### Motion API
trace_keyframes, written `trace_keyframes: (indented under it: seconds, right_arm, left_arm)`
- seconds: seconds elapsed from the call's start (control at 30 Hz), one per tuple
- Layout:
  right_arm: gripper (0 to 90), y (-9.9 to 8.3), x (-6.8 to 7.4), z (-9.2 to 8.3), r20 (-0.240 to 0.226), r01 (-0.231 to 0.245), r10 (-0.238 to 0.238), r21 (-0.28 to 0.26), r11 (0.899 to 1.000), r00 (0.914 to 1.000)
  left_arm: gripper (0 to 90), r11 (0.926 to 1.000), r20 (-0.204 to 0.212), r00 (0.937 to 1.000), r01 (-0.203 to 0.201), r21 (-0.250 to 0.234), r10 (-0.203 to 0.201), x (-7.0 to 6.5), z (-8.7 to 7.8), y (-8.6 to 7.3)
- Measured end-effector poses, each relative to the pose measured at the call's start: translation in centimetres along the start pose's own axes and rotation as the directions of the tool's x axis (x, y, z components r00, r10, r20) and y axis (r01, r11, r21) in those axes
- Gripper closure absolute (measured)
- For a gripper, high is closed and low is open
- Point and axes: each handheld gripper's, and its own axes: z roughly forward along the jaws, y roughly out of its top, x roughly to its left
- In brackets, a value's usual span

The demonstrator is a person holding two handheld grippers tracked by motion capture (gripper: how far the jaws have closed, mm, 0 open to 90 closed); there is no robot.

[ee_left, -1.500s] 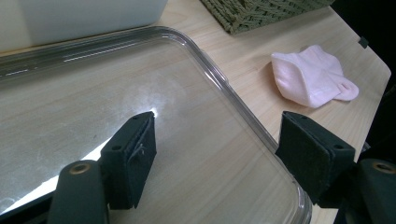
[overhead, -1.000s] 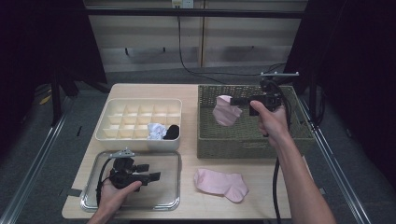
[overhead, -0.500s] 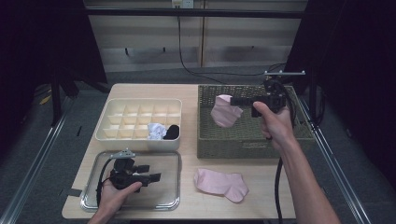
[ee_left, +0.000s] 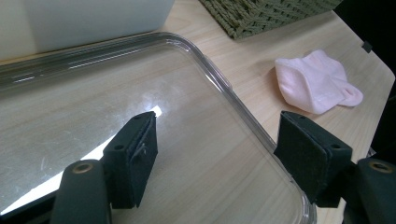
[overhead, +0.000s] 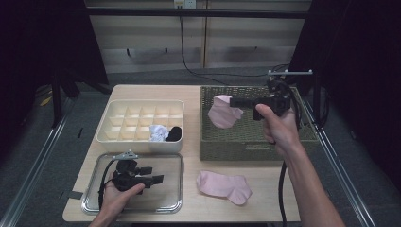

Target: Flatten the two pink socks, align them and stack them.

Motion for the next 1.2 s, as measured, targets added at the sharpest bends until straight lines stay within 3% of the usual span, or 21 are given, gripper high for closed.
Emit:
trace_keyframes:
  seconds: [0.27,0.43,0.6,0.8,0.87,0.97,1.2]
  right_arm:
    - [83.1,-0.8,1.5,-0.3,-0.038,0.018,-0.018,0.001,1.0,0.9991]
    - [83.0,-1.4,3.4,-0.7,-0.073,0.055,-0.054,0.002,0.998,0.9958]
    - [83.0,-2.5,4.2,-0.1,-0.103,0.07,-0.066,0.035,0.997,0.9925]
    - [82.9,-4.1,4.0,1.1,-0.114,0.074,-0.066,0.068,0.995,0.9913]
    - [82.8,-4.7,3.8,1.3,-0.113,0.074,-0.065,0.077,0.994,0.9915]
    - [82.8,-5.5,3.5,1.5,-0.112,0.066,-0.055,0.1,0.993,0.9922]
    - [82.7,-7.7,2.5,2.5,-0.118,0.045,-0.029,0.138,0.989,0.9925]
  left_arm:
    - [29.1,1.0,-0.001,1.0,0.0,0.001,0.0,0.0,0.1,0.0]
    - [29.1,1.0,-0.002,1.0,0.0,0.003,0.0,0.1,0.1,0.0]
    - [29.1,1.0,0.001,1.0,-0.002,0.004,0.002,0.1,0.1,0.0]
    - [30.8,1.0,0.005,1.0,-0.008,0.001,0.008,-0.1,0.1,0.0]
    - [33.5,0.9998,-0.033,0.9993,-0.019,0.006,0.019,-0.5,0.2,0.0]
    - [34.8,0.9995,0.002,0.9995,-0.03,0.01,0.03,-1.0,0.3,0.1]
    - [36.7,0.9969,0.018,0.9968,-0.078,0.01,0.078,-2.5,1.3,1.7]
